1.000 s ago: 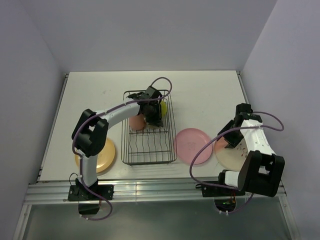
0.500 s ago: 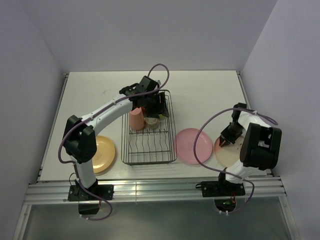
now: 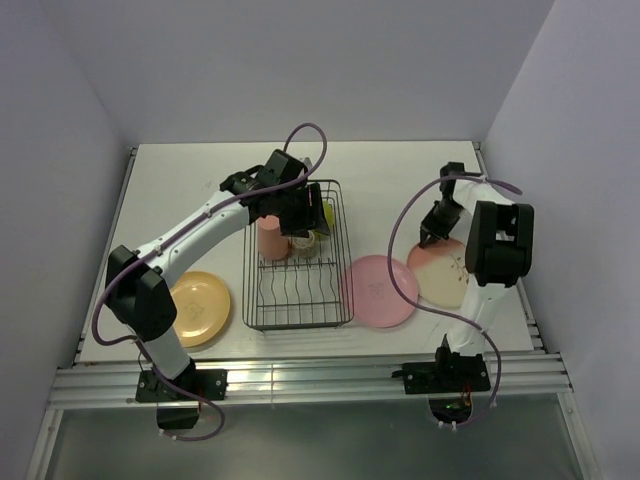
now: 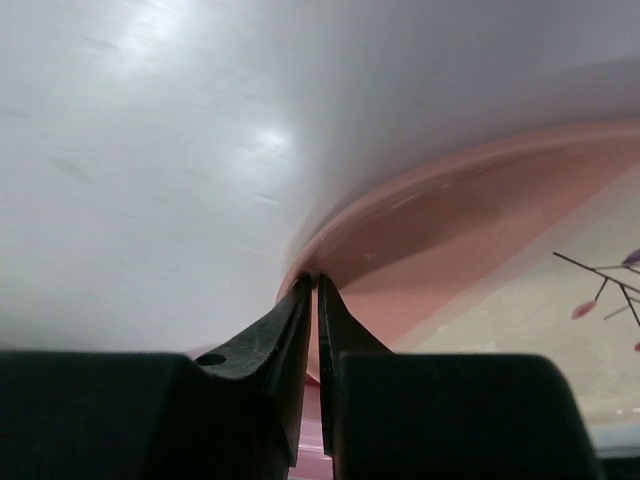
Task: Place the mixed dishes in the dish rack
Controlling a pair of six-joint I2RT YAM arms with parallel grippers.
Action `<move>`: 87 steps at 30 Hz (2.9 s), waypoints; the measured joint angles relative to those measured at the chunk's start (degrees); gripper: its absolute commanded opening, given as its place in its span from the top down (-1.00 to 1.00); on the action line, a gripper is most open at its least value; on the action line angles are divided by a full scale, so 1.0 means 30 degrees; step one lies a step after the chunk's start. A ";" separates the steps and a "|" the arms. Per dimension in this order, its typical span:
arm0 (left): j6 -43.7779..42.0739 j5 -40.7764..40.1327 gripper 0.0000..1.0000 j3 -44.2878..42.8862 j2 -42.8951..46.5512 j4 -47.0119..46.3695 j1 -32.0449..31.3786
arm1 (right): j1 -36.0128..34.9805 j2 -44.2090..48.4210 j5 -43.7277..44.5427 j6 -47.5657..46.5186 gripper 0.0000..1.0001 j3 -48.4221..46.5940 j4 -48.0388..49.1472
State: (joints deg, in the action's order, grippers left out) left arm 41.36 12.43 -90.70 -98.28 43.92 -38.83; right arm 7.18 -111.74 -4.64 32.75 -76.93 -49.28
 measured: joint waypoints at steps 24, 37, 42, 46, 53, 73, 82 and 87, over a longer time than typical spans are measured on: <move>-0.0474 0.0765 -0.25 -0.0539 -0.0648 0.0175 0.0000 | 0.2885 0.9231 0.0765 0.0211 -0.39 0.5632 0.2470; -0.1719 0.3796 -0.45 -0.3038 -0.1763 -0.0262 -0.0590 | 0.3373 0.8262 -0.0168 0.0306 -0.22 0.9566 0.4014; -0.2433 0.3905 -0.47 -0.4488 -0.2004 0.0102 -0.1712 | 0.3410 0.7388 -0.0284 0.0896 -0.04 0.9544 0.4699; -0.3220 0.3687 -0.59 -0.4947 -0.2208 0.0474 -0.2426 | 0.3417 0.7140 -0.0627 0.1311 0.23 0.9479 0.4889; -0.5282 0.1632 -0.66 -0.3956 -0.1894 -0.0321 -0.3373 | 0.3665 0.7089 -0.0998 0.2237 1.00 0.9398 0.5493; -0.0146 0.4728 -0.52 -0.8939 -0.7847 -0.1005 -0.2608 | 0.3650 0.8029 -0.2237 0.3315 1.00 0.7490 0.3308; 0.5821 0.7162 -0.49 -0.7956 -0.8480 -0.3096 -0.2470 | 0.3650 0.8021 -0.3381 0.4371 1.00 0.7548 0.3242; 0.7643 0.7570 -0.48 -0.7949 -0.8947 -0.3548 -0.2608 | 0.3650 0.7978 -0.4007 0.5027 1.00 0.7650 0.3461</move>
State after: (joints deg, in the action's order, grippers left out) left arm 64.29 35.14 -114.54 -125.12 33.28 -46.65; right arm 18.13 -87.81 -16.67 47.83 -53.98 -38.89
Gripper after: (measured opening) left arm 0.742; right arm 0.026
